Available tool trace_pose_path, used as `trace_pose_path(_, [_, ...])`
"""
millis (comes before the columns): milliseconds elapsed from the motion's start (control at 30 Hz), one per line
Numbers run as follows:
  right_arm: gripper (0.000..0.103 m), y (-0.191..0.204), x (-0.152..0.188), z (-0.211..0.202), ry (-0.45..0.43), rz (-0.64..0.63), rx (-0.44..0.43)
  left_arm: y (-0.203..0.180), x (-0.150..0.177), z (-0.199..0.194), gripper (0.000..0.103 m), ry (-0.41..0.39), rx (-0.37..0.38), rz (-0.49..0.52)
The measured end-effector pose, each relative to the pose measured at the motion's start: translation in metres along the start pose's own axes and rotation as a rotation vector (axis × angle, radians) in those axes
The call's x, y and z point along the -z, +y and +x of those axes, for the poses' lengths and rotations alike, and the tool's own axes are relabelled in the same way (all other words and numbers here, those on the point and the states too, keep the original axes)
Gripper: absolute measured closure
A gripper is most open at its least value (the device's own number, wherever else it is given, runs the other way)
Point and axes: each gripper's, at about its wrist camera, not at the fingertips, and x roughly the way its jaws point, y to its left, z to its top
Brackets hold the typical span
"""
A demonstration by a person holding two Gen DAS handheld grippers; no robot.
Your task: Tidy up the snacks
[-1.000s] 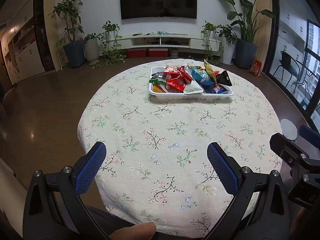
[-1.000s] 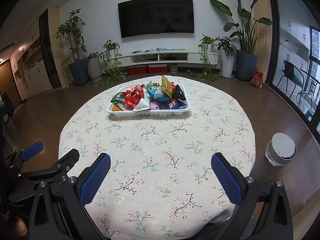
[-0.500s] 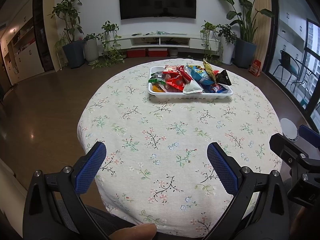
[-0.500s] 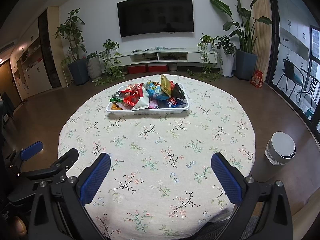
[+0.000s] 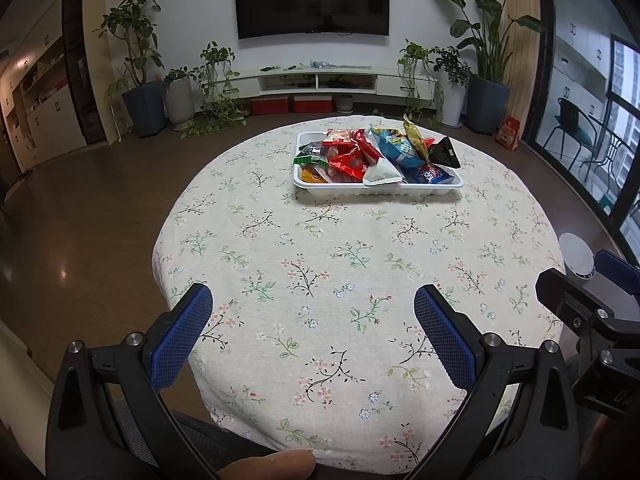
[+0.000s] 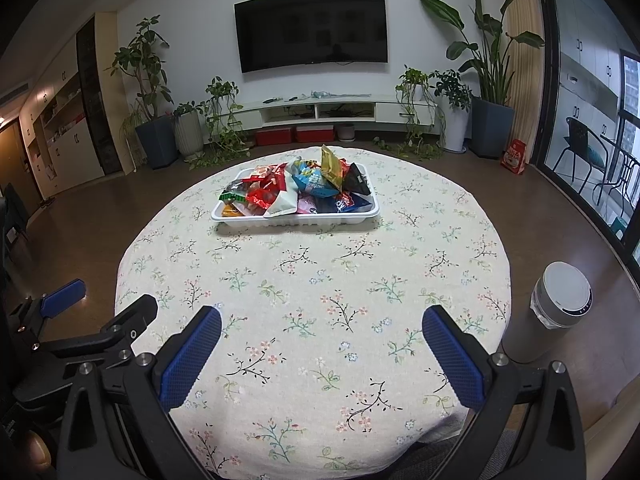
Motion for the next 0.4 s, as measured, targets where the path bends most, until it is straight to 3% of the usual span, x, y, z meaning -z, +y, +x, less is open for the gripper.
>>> trace_pose_path(200, [0.000, -0.0003, -0.0005, -0.0002, 0.001, 0.001, 0.000, 0.0043, -0.0004, 0.0024, 0.000, 0.009, 0.027, -0.017])
trace_pose_path(300, [0.000, -0.0015, 0.0019, -0.0004, 0.004, 0.003, 0.000, 0.0035, -0.0013, 0.0027, 0.000, -0.003, -0.005, 0.002])
trace_pose_path(400, [0.000, -0.0020, 0.0028, -0.0012, 0.005, 0.005, -0.001, 0.0049, -0.0031, 0.0047, 0.000, 0.005, 0.008, 0.002])
